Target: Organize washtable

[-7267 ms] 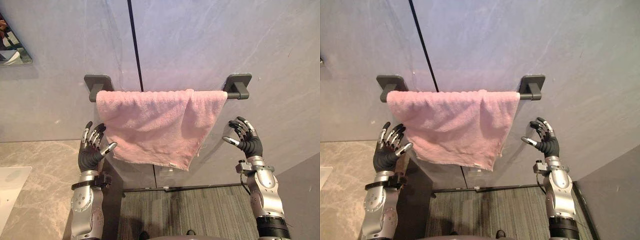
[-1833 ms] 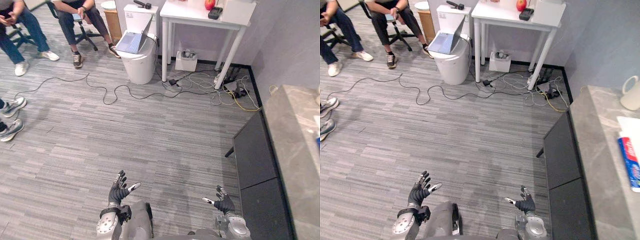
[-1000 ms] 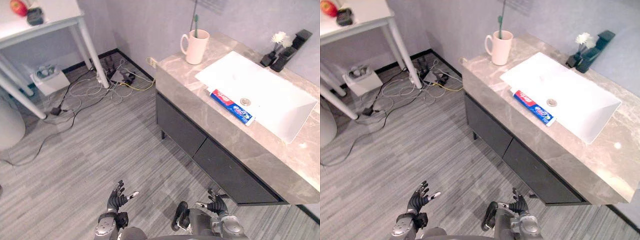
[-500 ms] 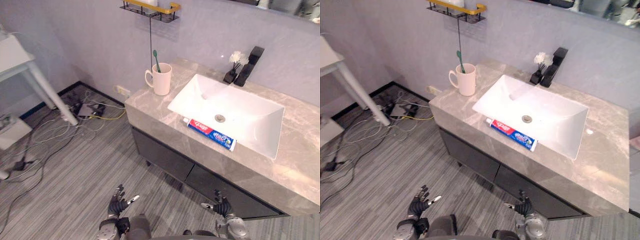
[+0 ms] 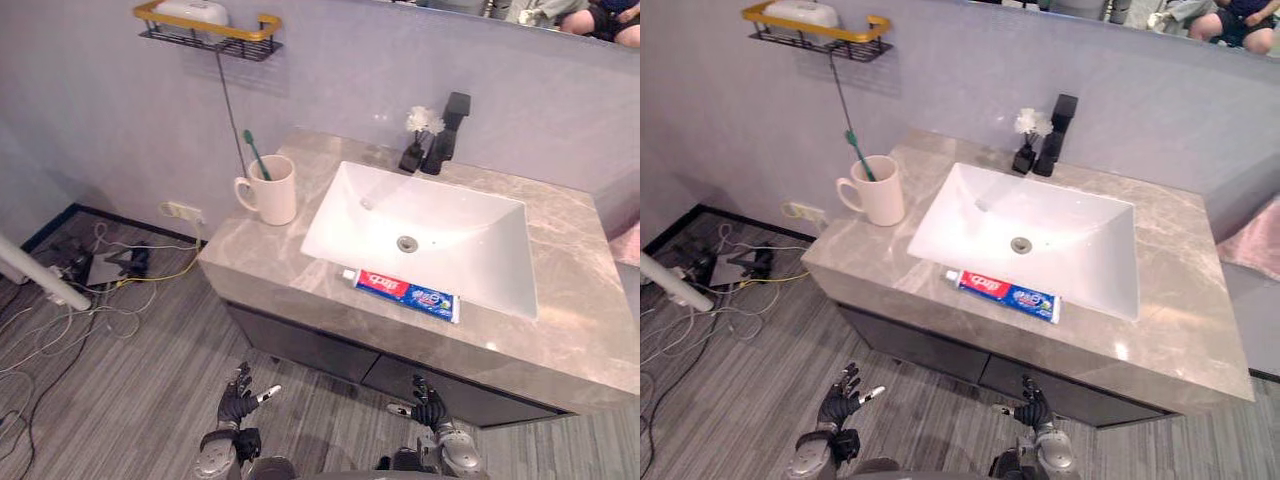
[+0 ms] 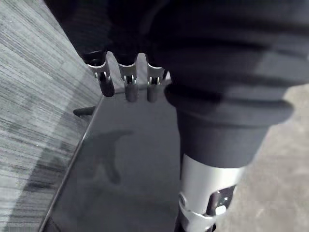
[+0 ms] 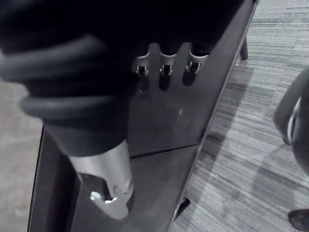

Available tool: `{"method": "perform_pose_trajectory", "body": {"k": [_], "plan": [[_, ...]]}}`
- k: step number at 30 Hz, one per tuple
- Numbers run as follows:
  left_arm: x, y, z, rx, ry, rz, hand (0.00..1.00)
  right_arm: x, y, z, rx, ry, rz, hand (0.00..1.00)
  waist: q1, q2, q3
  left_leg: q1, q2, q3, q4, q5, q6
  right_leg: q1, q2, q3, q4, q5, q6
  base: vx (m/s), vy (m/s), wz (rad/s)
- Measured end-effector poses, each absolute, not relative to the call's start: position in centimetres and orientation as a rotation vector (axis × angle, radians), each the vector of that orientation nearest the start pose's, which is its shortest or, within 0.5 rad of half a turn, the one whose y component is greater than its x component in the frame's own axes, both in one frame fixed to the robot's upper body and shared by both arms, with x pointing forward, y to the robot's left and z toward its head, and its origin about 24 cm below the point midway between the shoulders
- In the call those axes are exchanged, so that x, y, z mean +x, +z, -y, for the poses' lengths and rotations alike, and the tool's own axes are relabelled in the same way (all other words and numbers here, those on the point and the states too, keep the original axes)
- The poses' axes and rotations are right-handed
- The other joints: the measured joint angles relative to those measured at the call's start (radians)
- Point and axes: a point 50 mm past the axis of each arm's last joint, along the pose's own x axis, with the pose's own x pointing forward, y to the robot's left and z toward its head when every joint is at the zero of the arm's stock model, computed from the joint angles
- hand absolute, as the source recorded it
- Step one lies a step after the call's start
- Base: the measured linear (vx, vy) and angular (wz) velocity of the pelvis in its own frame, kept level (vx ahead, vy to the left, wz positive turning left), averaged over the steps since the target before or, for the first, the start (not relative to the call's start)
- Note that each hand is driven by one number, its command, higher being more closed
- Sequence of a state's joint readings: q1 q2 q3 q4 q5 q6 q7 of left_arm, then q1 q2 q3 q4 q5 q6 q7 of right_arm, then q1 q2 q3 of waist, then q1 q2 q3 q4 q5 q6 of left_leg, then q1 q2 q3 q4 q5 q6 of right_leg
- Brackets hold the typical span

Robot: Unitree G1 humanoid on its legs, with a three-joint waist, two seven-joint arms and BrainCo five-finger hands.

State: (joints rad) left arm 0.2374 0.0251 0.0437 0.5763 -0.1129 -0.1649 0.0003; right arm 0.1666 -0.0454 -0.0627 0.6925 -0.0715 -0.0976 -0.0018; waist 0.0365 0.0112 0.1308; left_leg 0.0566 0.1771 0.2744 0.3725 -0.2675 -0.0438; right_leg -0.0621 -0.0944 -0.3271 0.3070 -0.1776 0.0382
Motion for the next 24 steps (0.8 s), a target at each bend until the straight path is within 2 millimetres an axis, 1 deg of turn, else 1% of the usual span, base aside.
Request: {"method": "perform_pose_trajectory", "body": {"k": [1,2,3,4,5,6,7,8,9,10,11,12,13,15,16,18,19,21,24], "plan": [[13.8,-11.0,-17.8,-0.098,0.166,-0.631,0.00,13.7,-12.4,18.4,-0.084,-0.088,-0.764,0.00,0.002,0.003,0.001,-0.011,0.011,-0.003,0.042,0.000,0.000,0.014,0.008,0.001,-0.013,0.000,-0.001,0.07,-0.121,-0.06],[13.9,-10.9,-17.8,-0.103,0.171,-0.623,0.00,13.3,-12.6,18.3,-0.081,-0.089,-0.775,0.00,0.006,0.010,0.005,-0.036,0.043,-0.007,0.149,0.005,-0.008,0.044,0.029,0.006,-0.039,-0.002,-0.005,0.05,-0.121,-0.23],[13.4,-10.9,-17.9,-0.104,0.177,-0.630,0.00,13.0,-12.7,18.2,-0.073,-0.091,-0.786,0.00,0.007,0.012,0.006,-0.068,0.077,-0.022,0.264,0.026,-0.041,0.076,0.049,0.021,-0.058,-0.007,-0.013,0.06,-0.104,-0.31],[13.2,-11.0,-17.9,-0.104,0.181,-0.634,0.00,13.0,-12.7,18.1,-0.069,-0.093,-0.786,0.00,0.008,0.009,0.007,-0.089,0.091,-0.028,0.315,0.034,-0.048,0.088,0.058,0.032,-0.066,-0.009,-0.020,0.12,-0.065,-0.47],[12.7,-11.1,-17.9,-0.106,0.183,-0.647,0.00,12.9,-12.7,18.1,-0.059,-0.101,-0.789,0.00,0.011,0.008,0.007,-0.116,0.102,-0.046,0.364,0.023,-0.041,0.103,0.067,0.050,-0.073,-0.012,-0.027,0.18,-0.010,-0.55],[12.6,-11.2,-17.9,-0.107,0.184,-0.650,0.00,13.0,-12.7,18.0,-0.051,-0.104,-0.787,0.00,0.010,0.007,0.007,-0.135,0.092,-0.056,0.346,0.004,-0.026,0.102,0.066,0.071,-0.076,-0.009,-0.025,0.18,0.014,-0.57],[12.7,-11.2,-17.9,-0.107,0.184,-0.649,0.00,13.0,-12.7,18.0,-0.044,-0.113,-0.787,0.00,0.010,0.006,0.008,-0.144,0.079,-0.064,0.321,-0.007,-0.025,0.102,0.063,0.083,-0.079,-0.005,-0.023,0.13,0.039,-0.55],[12.7,-11.1,-17.9,-0.107,0.184,-0.647,0.00,13.0,-12.7,18.2,-0.041,-0.126,-0.787,0.00,0.012,0.001,0.009,-0.158,0.047,-0.092,0.246,-0.019,-0.020,0.102,0.052,0.106,-0.086,0.002,-0.014,0.09,0.118,-0.57],[12.7,-11.2,-17.8,-0.107,0.183,-0.648,0.00,12.9,-12.7,18.5,-0.044,-0.142,-0.788,0.00,0.011,0.001,0.009,-0.161,0.011,-0.137,0.134,-0.014,-0.023,0.101,0.042,0.126,-0.091,0.007,-0.005,0.09,0.152,-0.56],[12.7,-11.2,-17.8,-0.108,0.182,-0.648,0.00,12.9,-12.7,18.8,-0.044,-0.158,-0.788,0.00,0.009,0.007,0.005,-0.158,-0.002,-0.160,0.058,0.009,-0.035,0.101,0.044,0.135,-0.097,0.011,0.004,0.10,0.214,-0.54],[12.5,-11.4,-17.9,-0.105,0.187,-0.663,0.00,12.8,-12.8,19.2,-0.044,-0.175,-0.798,0.00,0.011,0.012,0.000,-0.132,-0.020,-0.169,-0.009,0.057,-0.032,0.107,0.042,0.158,-0.119,0.024,0.024,0.08,0.134,-0.35],[12.4,-11.5,-18.0,-0.104,0.196,-0.669,0.00,12.7,-12.8,19.0,-0.040,-0.174,-0.798,0.00,0.008,0.001,-0.003,-0.122,-0.031,-0.160,-0.033,0.062,-0.027,0.115,0.038,0.162,-0.140,0.033,0.033,0.11,0.148,-0.29],[12.2,-11.5,-18.5,-0.092,0.207,-0.666,0.00,12.5,-12.8,19.0,-0.036,-0.178,-0.802,0.00,0.007,-0.016,-0.003,-0.115,-0.047,-0.148,-0.049,0.066,-0.020,0.132,0.022,0.163,-0.172,0.047,0.045,0.10,0.102,-0.10],[12.2,-11.4,-18.9,-0.079,0.206,-0.666,0.00,12.0,-13.0,19.2,-0.036,-0.191,-0.817,0.00,0.008,-0.031,-0.008,-0.105,-0.071,-0.132,-0.051,0.066,-0.016,0.143,0.000,0.171,-0.193,0.055,0.051,0.11,0.167,-0.08],[12.1,-11.5,-18.9,-0.078,0.206,-0.669,0.00,11.9,-13.0,19.2,-0.036,-0.195,-0.820,0.00,0.007,-0.035,-0.010,-0.097,-0.075,-0.129,-0.056,0.066,-0.015,0.148,-0.005,0.172,-0.197,0.056,0.053,0.07,0.153,-0.09],[11.7,-11.7,-18.9,-0.079,0.208,-0.684,0.00,11.7,-13.1,19.3,-0.036,-0.197,-0.827,0.00,0.008,-0.034,-0.010,-0.074,-0.082,-0.116,-0.070,0.066,-0.015,0.158,-0.011,0.185,-0.209,0.060,0.059,0.02,0.059,-0.16],[11.5,-11.8,-19.0,-0.079,0.211,-0.693,0.00,11.7,-13.1,19.3,-0.036,-0.197,-0.828,0.00,0.008,-0.032,-0.010,-0.057,-0.085,-0.108,-0.088,0.070,-0.009,0.163,-0.012,0.192,-0.213,0.062,0.061,0.01,0.009,-0.15],[11.3,-12.0,-19.1,-0.076,0.216,-0.708,0.00,11.6,-13.1,19.3,-0.037,-0.196,-0.831,0.00,0.007,-0.021,-0.018,-0.047,-0.087,-0.108,-0.113,0.078,0.000,0.163,-0.011,0.193,-0.222,0.068,0.067,-0.01,-0.016,-0.07],[11.2,-12.2,-18.7,-0.085,0.212,-0.715,0.00,11.2,-13.4,19.5,-0.033,-0.206,-0.850,0.00,0.007,-0.012,-0.024,-0.035,-0.090,-0.109,-0.144,0.096,-0.004,0.163,-0.010,0.192,-0.227,0.071,0.064,0.00,0.000,0.00]]}}
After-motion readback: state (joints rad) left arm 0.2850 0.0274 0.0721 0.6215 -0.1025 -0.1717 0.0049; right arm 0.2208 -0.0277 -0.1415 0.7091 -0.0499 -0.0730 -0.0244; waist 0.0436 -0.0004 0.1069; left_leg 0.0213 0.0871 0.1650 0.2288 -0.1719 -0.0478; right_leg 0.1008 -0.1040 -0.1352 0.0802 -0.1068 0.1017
